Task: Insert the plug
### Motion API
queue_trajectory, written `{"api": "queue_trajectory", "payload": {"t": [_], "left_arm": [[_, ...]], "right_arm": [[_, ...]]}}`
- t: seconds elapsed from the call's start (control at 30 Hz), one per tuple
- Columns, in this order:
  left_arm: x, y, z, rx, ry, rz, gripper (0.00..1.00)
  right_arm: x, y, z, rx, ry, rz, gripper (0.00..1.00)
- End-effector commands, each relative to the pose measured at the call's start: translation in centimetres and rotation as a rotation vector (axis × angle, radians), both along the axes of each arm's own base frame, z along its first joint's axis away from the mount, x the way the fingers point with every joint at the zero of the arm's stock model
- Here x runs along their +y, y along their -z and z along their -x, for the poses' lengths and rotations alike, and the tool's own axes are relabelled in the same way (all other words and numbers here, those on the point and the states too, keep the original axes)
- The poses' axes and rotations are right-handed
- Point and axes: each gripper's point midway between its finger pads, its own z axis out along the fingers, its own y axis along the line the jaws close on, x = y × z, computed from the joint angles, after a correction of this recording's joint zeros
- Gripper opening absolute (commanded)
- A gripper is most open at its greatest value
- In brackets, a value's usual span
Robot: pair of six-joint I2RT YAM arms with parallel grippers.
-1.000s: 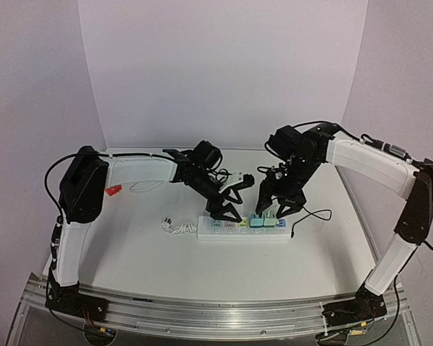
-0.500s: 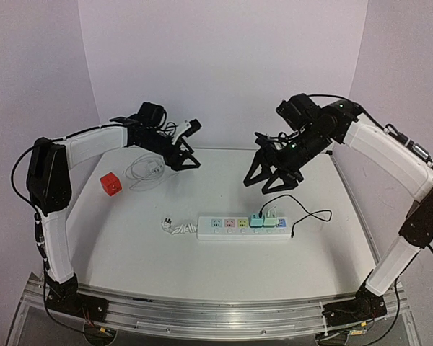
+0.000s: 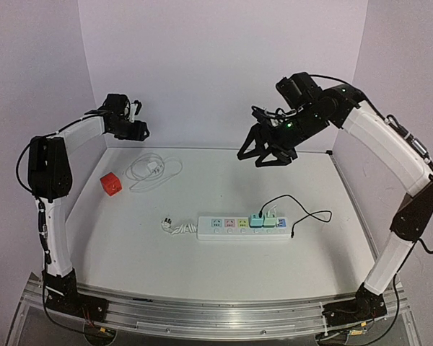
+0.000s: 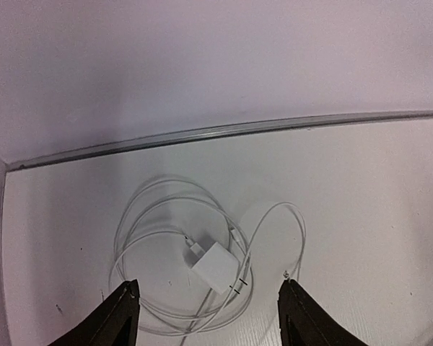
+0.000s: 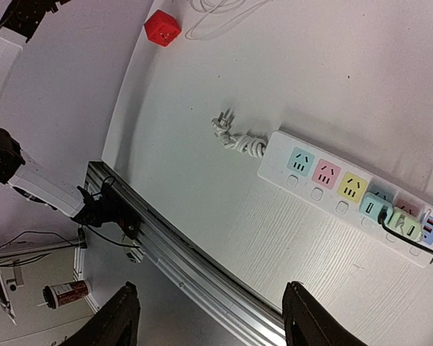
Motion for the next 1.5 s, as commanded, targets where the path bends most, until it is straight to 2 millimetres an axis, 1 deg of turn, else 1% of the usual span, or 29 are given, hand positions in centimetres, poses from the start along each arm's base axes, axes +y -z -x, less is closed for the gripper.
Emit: {"api": "queue_trajectory", "payload": {"t": [0.0, 0.07, 0.17, 0.23, 0.27, 0.33, 0.4, 0.47, 0.57, 0.73, 0.8, 0.93, 1.1, 1.2, 1.27, 1.33, 1.4, 1.47], "left_arm": [[1.4, 2.9, -1.9, 0.058, -0.277, 0.063, 0.65], [1.9, 5.5, -2.3, 0.108, -0.344, 0.065, 0.65], [2.2, 8.0, -2.9, 0.128, -0.396, 0.071, 0.65], [2.1, 9.1, -3.4, 0.127, -0.414, 0.062, 0.65], [1.7, 9.4, -3.6, 0.127, -0.411, 0.06, 0.67], [0.8, 9.9, -3.6, 0.129, -0.405, 0.057, 0.69], [0.2, 10.9, -3.4, 0.15, -0.413, 0.068, 0.71], [0.3, 12.6, -3.2, 0.189, -0.446, 0.081, 0.72], [0.5, 14.2, -3.6, 0.205, -0.481, 0.083, 0.72], [-0.4, 15.4, -4.5, 0.206, -0.459, 0.111, 0.68], [-0.6, 15.8, -4.5, 0.212, -0.452, 0.107, 0.67], [-1.4, 16.1, -3.7, 0.238, -0.431, 0.104, 0.67], [-1.7, 16.6, -2.5, 0.289, -0.432, 0.106, 0.66], [-2.5, 16.8, -1.9, 0.307, -0.395, 0.118, 0.63], [-3.0, 17.4, -1.4, 0.331, -0.375, 0.115, 0.6], [-2.9, 18.1, -1.0, 0.354, -0.375, 0.105, 0.51], [-2.7, 18.1, -0.8, 0.348, -0.374, 0.088, 0.42], [-2.5, 17.7, -1.1, 0.318, -0.364, 0.069, 0.33]], "right_arm": [[1.0, -0.1, -0.9, -0.026, -0.012, -0.008, 0.65], [1.2, 0.1, -1.1, -0.019, -0.009, -0.01, 0.65], [1.3, 0.4, -1.3, -0.008, -0.002, -0.009, 0.65], [1.5, 0.6, -1.4, 0.002, 0.002, -0.009, 0.64], [1.6, 0.7, -1.4, 0.008, 0.002, -0.009, 0.64], [1.7, 1.0, -1.5, 0.016, 0.005, -0.008, 0.64], [1.8, 1.2, -1.7, 0.021, 0.007, -0.007, 0.64], [2.0, 1.3, -1.8, 0.028, 0.009, -0.009, 0.64], [2.2, 1.3, -1.8, 0.036, 0.01, -0.015, 0.63], [2.0, 1.6, -1.8, 0.047, 0.023, -0.01, 0.63], [2.0, 1.7, -1.8, 0.052, 0.028, -0.007, 0.62], [2.1, 2.0, -1.9, 0.058, 0.032, -0.004, 0.62], [2.5, 2.3, -2.1, 0.066, 0.026, -0.006, 0.62], [2.7, 2.5, -2.2, 0.07, 0.02, -0.007, 0.62], [2.8, 2.5, -2.3, 0.071, 0.019, -0.007, 0.62], [2.8, 2.5, -2.2, 0.07, 0.018, -0.007, 0.62], [2.6, 2.4, -2.2, 0.066, 0.021, -0.006, 0.62], [2.4, 2.6, -2.1, 0.066, 0.024, 0.001, 0.62]]}}
